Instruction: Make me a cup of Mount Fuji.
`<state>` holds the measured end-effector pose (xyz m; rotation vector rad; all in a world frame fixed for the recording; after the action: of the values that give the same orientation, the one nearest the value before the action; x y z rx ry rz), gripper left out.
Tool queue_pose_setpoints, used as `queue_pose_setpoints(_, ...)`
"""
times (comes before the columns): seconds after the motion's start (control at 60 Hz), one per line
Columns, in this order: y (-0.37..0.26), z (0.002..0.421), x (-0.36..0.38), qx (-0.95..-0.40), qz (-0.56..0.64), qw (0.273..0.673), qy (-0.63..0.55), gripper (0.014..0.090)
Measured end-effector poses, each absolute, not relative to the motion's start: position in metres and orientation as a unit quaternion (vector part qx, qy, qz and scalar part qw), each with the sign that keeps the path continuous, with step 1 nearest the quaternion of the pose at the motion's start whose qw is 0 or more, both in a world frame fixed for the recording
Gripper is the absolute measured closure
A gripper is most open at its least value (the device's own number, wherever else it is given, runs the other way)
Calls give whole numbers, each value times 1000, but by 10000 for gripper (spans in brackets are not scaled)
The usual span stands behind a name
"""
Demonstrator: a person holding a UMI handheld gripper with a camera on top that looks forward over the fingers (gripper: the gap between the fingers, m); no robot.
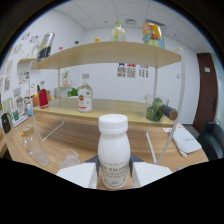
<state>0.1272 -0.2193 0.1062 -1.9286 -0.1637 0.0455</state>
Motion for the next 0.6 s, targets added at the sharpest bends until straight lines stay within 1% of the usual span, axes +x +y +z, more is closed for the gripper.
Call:
queue_pose_setpoints(0.083,-218,85,133,-830,32,555,-47,570)
queue_pose_setpoints(0.25,-223,60,138,-841,39,539,-32,561)
queue_pose_setpoints(0.417,-231,61,142,-834,34,550,-31,552)
queue_pose_setpoints(0.533,-236,59,146,-836,27,548,-29,542)
queue_pose_setpoints(0.567,-237,58,148,-840,24,542,-21,527)
queue_pose_setpoints(0.6,-240,56,153,-845,14,535,-14,453)
